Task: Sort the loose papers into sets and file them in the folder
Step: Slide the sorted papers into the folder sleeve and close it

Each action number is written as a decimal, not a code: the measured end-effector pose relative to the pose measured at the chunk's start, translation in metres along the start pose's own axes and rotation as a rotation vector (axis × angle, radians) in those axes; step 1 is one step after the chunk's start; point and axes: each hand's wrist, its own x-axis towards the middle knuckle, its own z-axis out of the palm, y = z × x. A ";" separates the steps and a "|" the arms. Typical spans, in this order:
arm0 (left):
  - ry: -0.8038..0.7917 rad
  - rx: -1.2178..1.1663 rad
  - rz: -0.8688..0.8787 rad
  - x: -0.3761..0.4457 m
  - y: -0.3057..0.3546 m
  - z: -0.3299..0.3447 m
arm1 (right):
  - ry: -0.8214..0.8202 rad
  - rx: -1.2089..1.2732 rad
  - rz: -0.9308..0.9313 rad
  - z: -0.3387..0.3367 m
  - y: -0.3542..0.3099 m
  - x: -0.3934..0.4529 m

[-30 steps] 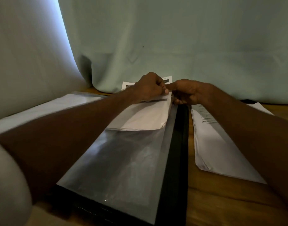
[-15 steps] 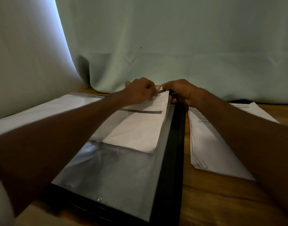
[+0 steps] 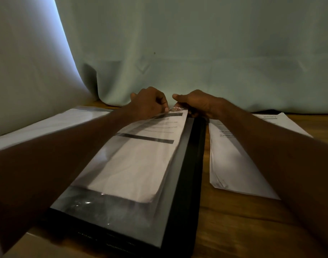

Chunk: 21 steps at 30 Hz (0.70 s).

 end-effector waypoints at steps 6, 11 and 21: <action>0.001 -0.015 -0.033 -0.004 0.005 -0.003 | -0.191 -0.090 0.019 0.004 -0.016 -0.006; 0.049 0.037 -0.079 -0.019 0.008 0.000 | -0.110 -0.131 0.057 0.001 -0.012 -0.001; 0.023 0.083 -0.115 -0.106 0.064 -0.006 | 0.008 -0.300 0.140 0.007 -0.050 -0.060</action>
